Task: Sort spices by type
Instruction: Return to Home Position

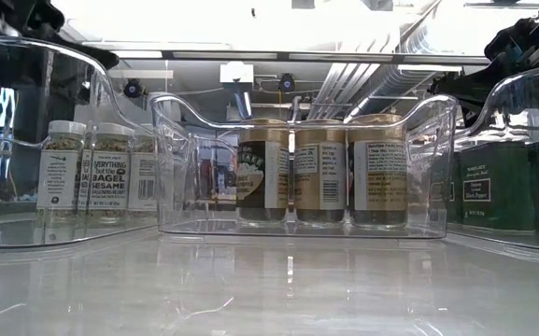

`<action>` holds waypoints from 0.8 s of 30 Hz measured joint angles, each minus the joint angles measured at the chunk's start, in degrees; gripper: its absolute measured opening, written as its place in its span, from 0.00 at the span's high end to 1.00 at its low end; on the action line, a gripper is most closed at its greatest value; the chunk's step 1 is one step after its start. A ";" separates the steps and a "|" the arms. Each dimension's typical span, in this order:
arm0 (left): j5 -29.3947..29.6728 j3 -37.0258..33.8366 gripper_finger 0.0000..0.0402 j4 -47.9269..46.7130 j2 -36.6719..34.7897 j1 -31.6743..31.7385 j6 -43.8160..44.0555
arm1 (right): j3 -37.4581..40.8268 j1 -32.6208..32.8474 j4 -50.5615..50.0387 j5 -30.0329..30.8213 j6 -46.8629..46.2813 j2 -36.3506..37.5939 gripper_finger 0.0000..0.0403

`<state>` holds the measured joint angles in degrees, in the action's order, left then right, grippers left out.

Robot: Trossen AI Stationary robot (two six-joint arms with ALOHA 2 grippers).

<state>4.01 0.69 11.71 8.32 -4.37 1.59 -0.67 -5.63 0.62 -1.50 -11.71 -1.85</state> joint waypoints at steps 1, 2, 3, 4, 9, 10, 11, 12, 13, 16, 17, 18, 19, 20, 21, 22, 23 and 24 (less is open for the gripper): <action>-1.41 0.00 1.00 -1.92 -1.81 1.69 -2.40 | 0.00 0.00 0.00 0.00 -0.02 -0.01 1.00; -2.92 0.00 1.00 -4.11 -3.90 3.27 -4.39 | 0.00 0.00 0.00 0.00 -0.16 -0.02 1.00; -4.29 0.00 1.00 -6.58 -6.20 4.66 -5.14 | 0.00 0.00 0.00 0.00 -0.21 -0.02 1.00; -5.37 0.00 1.00 -9.02 -8.18 5.76 -4.75 | 0.00 0.00 0.00 0.00 -0.21 -0.02 1.00; -5.65 0.04 1.00 -11.27 -7.65 6.06 -1.76 | 0.00 0.02 -0.01 -0.04 -0.21 0.00 1.00; -5.49 0.04 1.00 -11.34 -8.11 5.58 -2.12 | 0.00 0.02 0.00 -0.04 -0.21 0.06 1.00; -5.44 0.04 1.00 -11.26 -8.16 5.15 -2.64 | 0.00 0.02 0.00 0.00 -0.21 -0.10 1.00; -5.28 0.04 1.00 -11.18 -8.15 4.71 -3.22 | 0.00 0.02 0.00 -0.02 -0.21 -0.30 1.00; -5.13 0.04 1.00 -11.39 -8.13 4.21 -3.49 | 0.00 0.02 -0.02 -0.02 -0.21 -0.34 1.00; -5.03 0.04 1.00 -11.33 -8.13 3.04 -3.37 | 0.00 0.02 -0.02 -0.01 -0.21 -0.49 1.00; -5.01 0.04 1.00 -11.29 -8.13 2.95 -3.27 | 0.00 0.02 -0.02 -0.01 -0.21 -0.46 1.00; -4.99 0.04 1.00 -11.15 -8.13 2.83 -3.33 | 0.00 0.02 -0.02 0.00 -0.21 -0.46 1.00; -4.99 0.04 1.00 -11.11 -8.13 2.83 -3.33 | 0.00 0.02 -0.02 0.00 -0.21 -0.46 1.00; -4.99 0.04 1.00 -11.13 -8.13 2.83 -3.33 | 0.00 0.02 -0.02 0.00 -0.21 -0.44 1.00; -4.97 0.04 1.00 -11.13 -8.12 2.83 -3.33 | 0.00 0.02 -0.02 0.00 -0.21 -0.45 1.00; -4.96 0.04 1.00 -11.10 -8.13 2.83 -3.33 | 0.00 0.02 -0.02 0.00 -0.21 -0.46 1.00; -4.96 0.04 1.00 -11.07 -8.13 2.83 -3.33 | 0.00 0.02 -0.02 0.00 -0.21 -0.46 1.00; -4.96 0.04 1.00 -11.07 -8.12 2.83 -3.33 | 0.00 0.02 -0.02 -0.01 -0.21 -0.45 1.00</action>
